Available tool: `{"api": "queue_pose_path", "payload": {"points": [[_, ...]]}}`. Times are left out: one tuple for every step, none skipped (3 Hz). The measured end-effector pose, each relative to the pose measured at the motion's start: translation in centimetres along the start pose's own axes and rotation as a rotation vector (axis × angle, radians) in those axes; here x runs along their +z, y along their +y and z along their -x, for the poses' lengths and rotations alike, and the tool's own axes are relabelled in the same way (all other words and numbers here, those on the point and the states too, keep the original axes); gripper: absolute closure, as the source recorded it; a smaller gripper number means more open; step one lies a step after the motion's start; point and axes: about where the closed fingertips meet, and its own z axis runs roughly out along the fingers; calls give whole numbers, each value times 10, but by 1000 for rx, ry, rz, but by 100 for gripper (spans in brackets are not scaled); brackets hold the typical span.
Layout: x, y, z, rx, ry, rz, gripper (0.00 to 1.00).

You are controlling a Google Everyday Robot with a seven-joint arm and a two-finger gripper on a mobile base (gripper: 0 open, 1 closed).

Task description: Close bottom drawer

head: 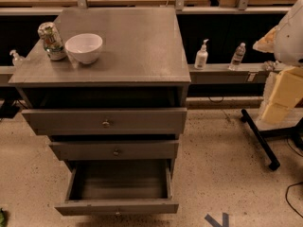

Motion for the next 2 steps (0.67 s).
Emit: {"api": "queue_pose_path", "payload": {"points": [[0, 0, 0, 0, 0, 0, 0], [28, -9, 9, -3, -8, 36, 0]]}}
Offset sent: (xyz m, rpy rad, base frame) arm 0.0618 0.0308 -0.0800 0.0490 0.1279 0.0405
